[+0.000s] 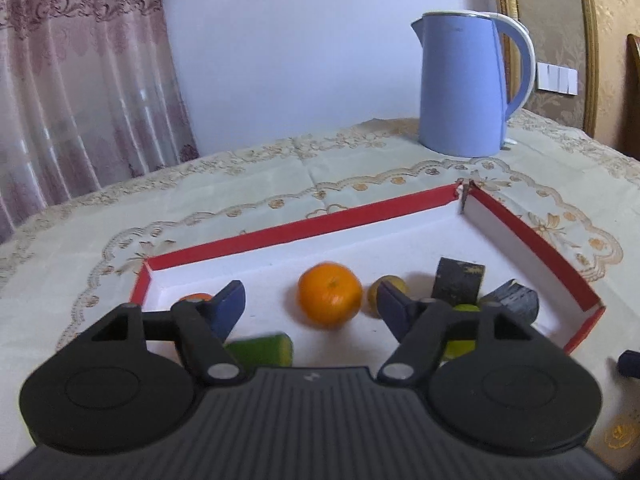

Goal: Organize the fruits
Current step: 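Carry the tangerine into the red tray and open the left tool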

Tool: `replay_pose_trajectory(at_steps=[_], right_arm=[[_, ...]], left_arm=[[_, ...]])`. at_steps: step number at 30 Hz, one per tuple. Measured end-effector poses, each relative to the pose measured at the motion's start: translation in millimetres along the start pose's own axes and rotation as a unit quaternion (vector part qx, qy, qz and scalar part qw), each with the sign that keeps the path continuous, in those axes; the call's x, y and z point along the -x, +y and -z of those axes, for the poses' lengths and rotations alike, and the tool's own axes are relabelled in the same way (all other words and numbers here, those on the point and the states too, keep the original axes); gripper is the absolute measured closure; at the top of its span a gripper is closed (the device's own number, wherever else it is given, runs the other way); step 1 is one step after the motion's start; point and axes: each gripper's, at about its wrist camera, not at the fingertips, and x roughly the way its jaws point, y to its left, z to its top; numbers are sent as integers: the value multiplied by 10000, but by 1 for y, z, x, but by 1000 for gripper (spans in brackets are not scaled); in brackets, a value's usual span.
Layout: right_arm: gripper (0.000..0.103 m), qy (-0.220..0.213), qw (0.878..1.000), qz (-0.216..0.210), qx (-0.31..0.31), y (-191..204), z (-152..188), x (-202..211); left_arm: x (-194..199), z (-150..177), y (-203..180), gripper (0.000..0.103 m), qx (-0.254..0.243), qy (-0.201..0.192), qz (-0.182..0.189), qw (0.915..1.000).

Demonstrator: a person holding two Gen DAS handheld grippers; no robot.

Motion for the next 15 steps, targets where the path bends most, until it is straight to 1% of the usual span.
replay_pose_trajectory(at_steps=[6,9,11,13,15], right_arm=[[11,1,10000,-1,-2,0,0,0],[10,1,10000,1,-1,0,0,0],[10,1,10000,1,-2,0,0,0],[10,1,10000,3,-1,0,0,0],[10,0,10000,4,0,0,0,0]], left_arm=[[11,2,6,32,145,-20,96,9998],[24,5,11,32,194,-86,93,9997],[37,8,13,30,239,-147,98,9996],[50,12,15,25,302,-226,181,9991],[61,16,15,24,296,-261,155,9991]])
